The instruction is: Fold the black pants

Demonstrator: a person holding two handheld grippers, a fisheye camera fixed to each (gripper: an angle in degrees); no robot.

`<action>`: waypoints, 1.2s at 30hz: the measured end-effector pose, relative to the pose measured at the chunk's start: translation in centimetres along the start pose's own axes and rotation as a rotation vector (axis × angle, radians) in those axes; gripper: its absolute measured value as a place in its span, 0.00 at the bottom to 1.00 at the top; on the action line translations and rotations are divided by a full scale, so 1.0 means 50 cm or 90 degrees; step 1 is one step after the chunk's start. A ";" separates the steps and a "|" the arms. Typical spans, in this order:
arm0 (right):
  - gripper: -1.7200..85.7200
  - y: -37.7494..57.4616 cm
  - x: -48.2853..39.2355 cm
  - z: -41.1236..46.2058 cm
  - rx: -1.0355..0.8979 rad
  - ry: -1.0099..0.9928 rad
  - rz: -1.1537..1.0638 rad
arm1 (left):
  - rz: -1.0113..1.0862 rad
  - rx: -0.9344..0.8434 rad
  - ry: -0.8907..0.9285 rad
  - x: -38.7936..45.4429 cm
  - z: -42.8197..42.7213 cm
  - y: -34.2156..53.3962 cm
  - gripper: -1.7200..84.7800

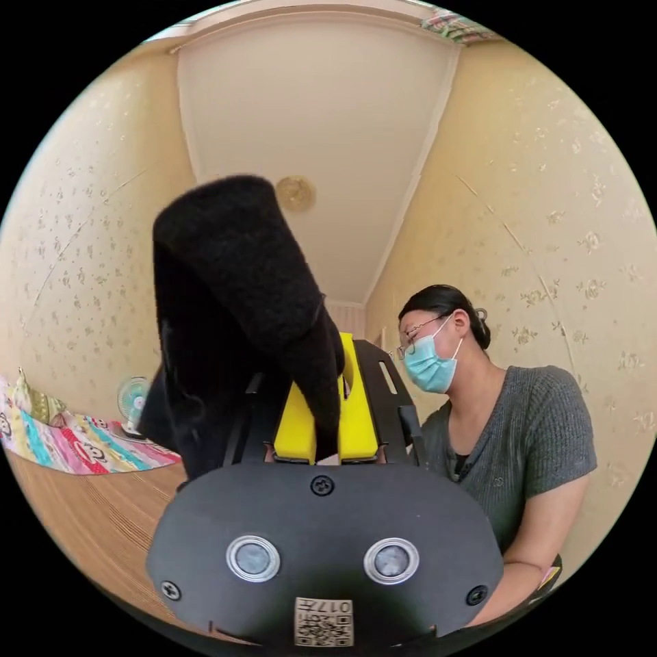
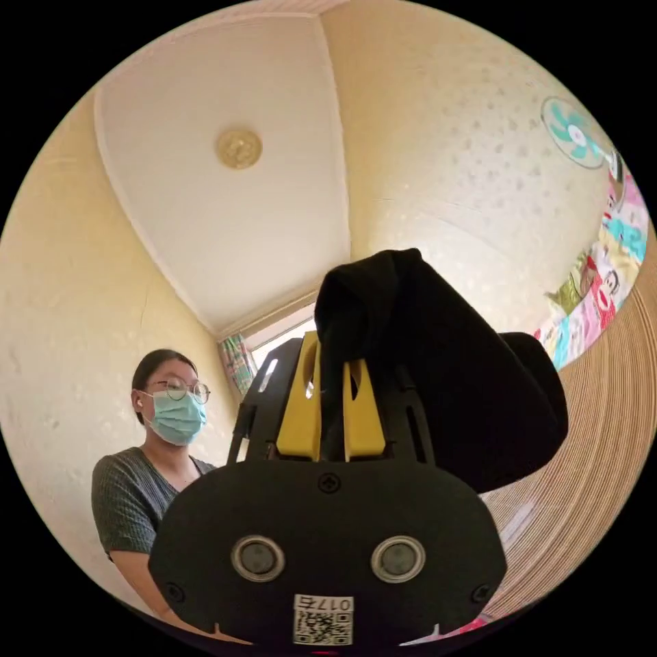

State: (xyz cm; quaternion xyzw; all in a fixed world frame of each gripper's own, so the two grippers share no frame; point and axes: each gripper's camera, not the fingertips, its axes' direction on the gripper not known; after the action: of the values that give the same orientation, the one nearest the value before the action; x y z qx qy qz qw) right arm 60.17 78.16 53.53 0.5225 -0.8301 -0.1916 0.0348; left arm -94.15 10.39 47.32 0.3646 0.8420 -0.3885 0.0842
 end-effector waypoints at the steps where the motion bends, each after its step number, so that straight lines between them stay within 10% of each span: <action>1: 0.08 -0.066 -0.058 0.018 0.010 0.033 -0.049 | -0.005 -0.006 -0.031 -0.017 0.005 -0.001 0.04; 9: 0.17 -0.161 -0.051 0.017 0.001 0.666 0.125 | -0.182 -0.368 -0.292 -0.238 0.256 0.267 0.04; 12: 0.15 -0.061 0.051 -0.048 -0.102 0.689 0.214 | -0.304 -0.495 -0.331 -0.281 0.279 0.466 0.04; 18: 0.17 0.208 0.208 -0.213 -0.101 0.703 0.478 | -0.482 -0.362 -0.285 -0.273 0.138 0.576 0.04; 28: 0.18 0.275 0.344 -0.190 0.037 0.591 0.470 | -0.339 -0.151 -0.226 -0.199 0.086 0.358 0.04; 36: 0.05 0.107 0.432 -0.023 -0.069 0.466 0.407 | -0.319 -0.231 -0.344 -0.307 0.115 0.252 0.04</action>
State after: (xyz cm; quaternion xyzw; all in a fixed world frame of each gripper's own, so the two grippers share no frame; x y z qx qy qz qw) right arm 46.11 60.84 53.40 0.2716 -0.8711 -0.0178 0.4087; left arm -75.33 3.32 42.44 0.0126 0.9073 -0.3239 0.2679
